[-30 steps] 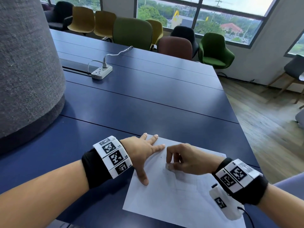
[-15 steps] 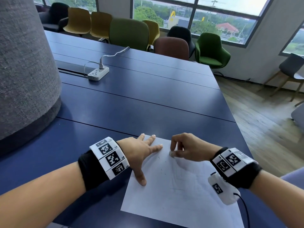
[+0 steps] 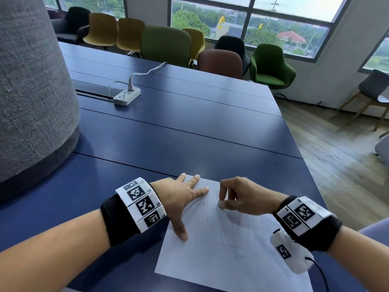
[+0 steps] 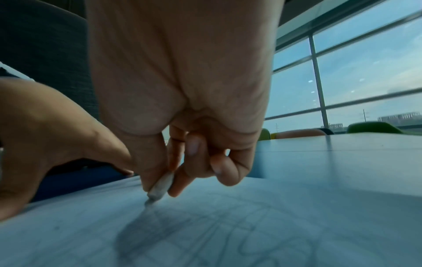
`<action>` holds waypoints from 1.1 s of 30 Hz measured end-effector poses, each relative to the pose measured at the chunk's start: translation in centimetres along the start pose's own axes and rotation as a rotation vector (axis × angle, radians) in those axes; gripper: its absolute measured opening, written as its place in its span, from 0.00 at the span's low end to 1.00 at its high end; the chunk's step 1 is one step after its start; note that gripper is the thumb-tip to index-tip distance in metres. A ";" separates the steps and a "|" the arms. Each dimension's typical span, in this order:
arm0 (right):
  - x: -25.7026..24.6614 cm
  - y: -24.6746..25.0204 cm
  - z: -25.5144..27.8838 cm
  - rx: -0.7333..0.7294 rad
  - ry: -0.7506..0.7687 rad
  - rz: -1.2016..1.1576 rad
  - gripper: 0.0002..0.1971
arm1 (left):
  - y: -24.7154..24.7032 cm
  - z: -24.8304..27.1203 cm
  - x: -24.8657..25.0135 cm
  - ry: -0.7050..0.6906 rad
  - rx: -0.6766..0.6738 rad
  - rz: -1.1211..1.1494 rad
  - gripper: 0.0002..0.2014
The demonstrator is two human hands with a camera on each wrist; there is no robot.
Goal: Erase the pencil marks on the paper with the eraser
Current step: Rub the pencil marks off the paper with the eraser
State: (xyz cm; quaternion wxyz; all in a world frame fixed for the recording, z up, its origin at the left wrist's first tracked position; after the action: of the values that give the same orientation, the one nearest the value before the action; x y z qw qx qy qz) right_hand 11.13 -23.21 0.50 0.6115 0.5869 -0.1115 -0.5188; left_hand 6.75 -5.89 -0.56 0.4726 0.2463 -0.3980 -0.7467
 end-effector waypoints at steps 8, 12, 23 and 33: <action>0.2 0.4 0.1 0.009 0.001 -0.033 0.06 | 0.0 -0.1 0.0 -0.001 -0.001 -0.010 0.66; -0.5 -0.1 0.4 -0.055 0.045 -0.011 0.07 | 0.0 -0.1 -0.1 -0.004 -0.003 -0.011 0.66; -0.7 -0.3 0.7 -0.045 0.049 -0.021 0.06 | -0.2 -0.3 -0.2 -0.005 0.008 -0.013 0.66; -1.1 -0.5 0.7 -0.080 0.085 -0.009 0.06 | -0.2 -0.3 -0.2 -0.001 0.011 -0.005 0.66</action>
State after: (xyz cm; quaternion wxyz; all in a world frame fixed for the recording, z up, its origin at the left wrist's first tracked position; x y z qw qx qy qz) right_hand 9.86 -22.73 0.84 0.6364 0.5838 -0.0620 -0.5003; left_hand 6.94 -5.80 -0.88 0.4691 0.2496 -0.4016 -0.7459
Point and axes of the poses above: each hand's wrist, its own z-axis away from the middle knuckle, its own y-axis out of the back of the hand, x = y × z, the point moved 4 cm from there along -z, towards the middle knuckle, and after that the axes turned 3 degrees about -z, right-handed, at the moved point
